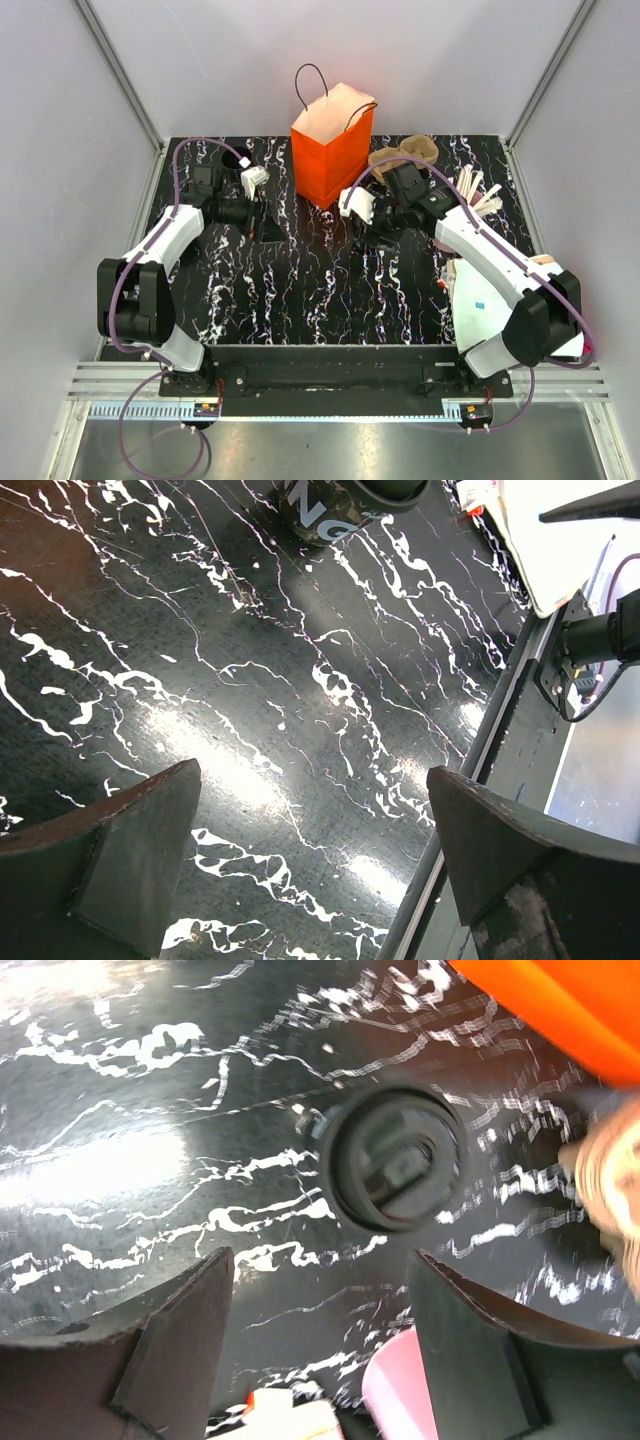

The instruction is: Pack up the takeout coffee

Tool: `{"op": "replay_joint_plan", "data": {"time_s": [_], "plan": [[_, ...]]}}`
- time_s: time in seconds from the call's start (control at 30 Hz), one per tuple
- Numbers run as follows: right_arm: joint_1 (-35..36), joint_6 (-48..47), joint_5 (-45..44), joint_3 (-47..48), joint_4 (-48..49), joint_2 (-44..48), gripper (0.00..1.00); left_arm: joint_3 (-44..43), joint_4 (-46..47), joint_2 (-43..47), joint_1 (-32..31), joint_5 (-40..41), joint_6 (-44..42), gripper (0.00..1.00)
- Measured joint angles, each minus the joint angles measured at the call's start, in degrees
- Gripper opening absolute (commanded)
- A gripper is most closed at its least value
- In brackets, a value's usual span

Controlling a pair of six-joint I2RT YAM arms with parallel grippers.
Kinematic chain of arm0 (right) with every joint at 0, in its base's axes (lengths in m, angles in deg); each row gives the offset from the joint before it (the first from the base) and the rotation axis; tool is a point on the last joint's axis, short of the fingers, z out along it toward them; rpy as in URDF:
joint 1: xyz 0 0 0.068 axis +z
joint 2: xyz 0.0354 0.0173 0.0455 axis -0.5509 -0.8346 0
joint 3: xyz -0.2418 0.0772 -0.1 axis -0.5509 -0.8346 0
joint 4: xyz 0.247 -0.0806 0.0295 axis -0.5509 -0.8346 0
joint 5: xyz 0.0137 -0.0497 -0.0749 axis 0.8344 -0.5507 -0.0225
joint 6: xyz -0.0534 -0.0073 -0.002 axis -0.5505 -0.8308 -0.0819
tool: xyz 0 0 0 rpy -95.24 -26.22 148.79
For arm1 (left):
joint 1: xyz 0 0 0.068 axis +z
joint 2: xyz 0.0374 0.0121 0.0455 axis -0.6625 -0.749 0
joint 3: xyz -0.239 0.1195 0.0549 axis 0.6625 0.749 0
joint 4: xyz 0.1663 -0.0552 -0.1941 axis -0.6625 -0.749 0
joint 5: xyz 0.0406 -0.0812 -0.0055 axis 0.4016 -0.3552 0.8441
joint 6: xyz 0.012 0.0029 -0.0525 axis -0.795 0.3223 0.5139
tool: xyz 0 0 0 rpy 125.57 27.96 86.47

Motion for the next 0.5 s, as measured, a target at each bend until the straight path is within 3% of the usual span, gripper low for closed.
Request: {"op": "replay_joint_plan", "data": {"time_s": [0.5], "plan": [[-3.63,-14.14,7.96,4.66,-2.71,-10.73,0.61,0.09,-1.66,0.00,0.00,-2.49,-2.32,0.99]]}}
